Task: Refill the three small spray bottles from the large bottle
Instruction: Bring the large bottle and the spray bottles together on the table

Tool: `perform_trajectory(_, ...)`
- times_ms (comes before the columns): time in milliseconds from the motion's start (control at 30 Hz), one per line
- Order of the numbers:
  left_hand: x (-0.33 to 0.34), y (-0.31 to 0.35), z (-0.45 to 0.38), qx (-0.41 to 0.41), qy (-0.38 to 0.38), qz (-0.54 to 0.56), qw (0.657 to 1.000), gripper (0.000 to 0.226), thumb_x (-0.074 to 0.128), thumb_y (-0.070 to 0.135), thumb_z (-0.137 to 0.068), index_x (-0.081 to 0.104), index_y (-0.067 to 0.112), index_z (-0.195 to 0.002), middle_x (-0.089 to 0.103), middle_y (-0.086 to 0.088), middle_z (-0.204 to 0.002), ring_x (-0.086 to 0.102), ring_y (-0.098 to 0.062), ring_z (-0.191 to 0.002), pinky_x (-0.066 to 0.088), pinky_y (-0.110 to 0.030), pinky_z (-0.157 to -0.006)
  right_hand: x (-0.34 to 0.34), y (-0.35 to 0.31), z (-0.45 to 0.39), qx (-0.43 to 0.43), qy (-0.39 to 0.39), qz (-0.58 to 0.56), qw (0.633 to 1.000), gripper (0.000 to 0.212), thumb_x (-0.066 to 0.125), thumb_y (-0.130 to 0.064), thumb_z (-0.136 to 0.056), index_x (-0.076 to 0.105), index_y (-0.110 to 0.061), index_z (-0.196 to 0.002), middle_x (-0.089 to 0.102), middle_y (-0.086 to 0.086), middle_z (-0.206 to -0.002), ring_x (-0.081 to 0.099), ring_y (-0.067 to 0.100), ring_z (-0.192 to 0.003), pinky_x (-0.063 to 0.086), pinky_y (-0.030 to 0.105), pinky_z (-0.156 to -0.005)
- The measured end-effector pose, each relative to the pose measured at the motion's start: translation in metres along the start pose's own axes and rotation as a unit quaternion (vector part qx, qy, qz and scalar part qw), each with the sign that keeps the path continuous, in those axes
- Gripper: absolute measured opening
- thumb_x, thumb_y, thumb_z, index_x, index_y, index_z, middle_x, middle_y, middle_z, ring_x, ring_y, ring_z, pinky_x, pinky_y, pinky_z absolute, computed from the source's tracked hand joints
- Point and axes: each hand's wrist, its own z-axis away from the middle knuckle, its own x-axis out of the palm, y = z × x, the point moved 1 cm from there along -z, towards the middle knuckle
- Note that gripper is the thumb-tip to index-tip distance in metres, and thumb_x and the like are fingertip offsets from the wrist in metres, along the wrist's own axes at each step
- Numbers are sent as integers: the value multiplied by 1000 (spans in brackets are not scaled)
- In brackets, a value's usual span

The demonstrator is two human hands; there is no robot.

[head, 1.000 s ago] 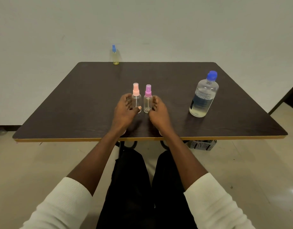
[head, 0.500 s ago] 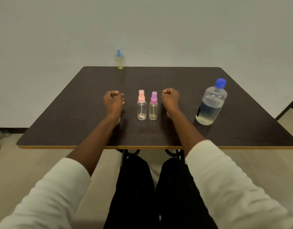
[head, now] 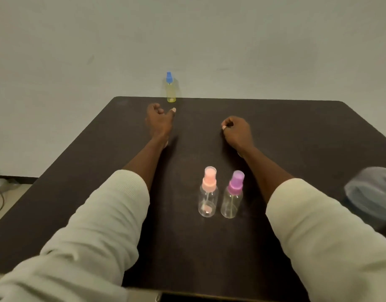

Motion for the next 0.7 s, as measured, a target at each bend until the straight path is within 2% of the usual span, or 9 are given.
perform_trajectory(133,31,-7,-49,34,-37,-44,998,64,83,29,-83,49,10,-134,56,-3,-117,54,-15,-103,46,-26,-85,18,5,-39,-11,-10,11,1000,14,52,-4,-89,66,-9,-88,67,4,-89,61,19,-81,47,26,-67)
perform_trajectory(233,49,-8,-75,45,-60,-57,996,73,83,28,-83,43,9,-142,51,-1,-120,52,-14,-107,42,-22,-85,24,4,-54,-19,-13,10,1000,15,50,-4,-89,65,-7,-88,67,6,-88,62,20,-81,49,30,-68)
perform_trajectory(333,63,-11,-98,48,-61,-57,995,79,84,28,-82,40,8,-145,53,-5,-128,54,-19,-114,45,-23,-87,27,5,-62,-22,-6,-2,1000,16,49,-4,-89,65,-4,-88,67,6,-87,61,20,-79,48,29,-65)
perform_trajectory(567,79,-14,-125,27,-49,-65,996,68,80,23,-86,43,13,-143,56,-9,-136,56,-25,-122,51,-38,-103,29,9,-64,-31,5,-18,999,16,48,-4,-88,64,-1,-86,66,8,-84,56,16,-69,44,26,-59)
perform_trajectory(633,80,-15,-126,26,-45,-67,996,61,77,19,-88,46,12,-141,58,-9,-134,58,-24,-119,52,-36,-101,29,9,-64,-30,1,-22,999,16,48,-3,-88,64,-2,-86,66,8,-84,57,17,-70,45,27,-60)
perform_trajectory(700,79,-14,-125,30,-45,-81,995,53,75,18,-91,51,12,-138,60,-8,-130,59,-20,-112,51,-28,-92,29,8,-63,-28,-2,-29,999,16,48,-3,-87,64,-2,-85,66,8,-83,58,18,-69,45,29,-60)
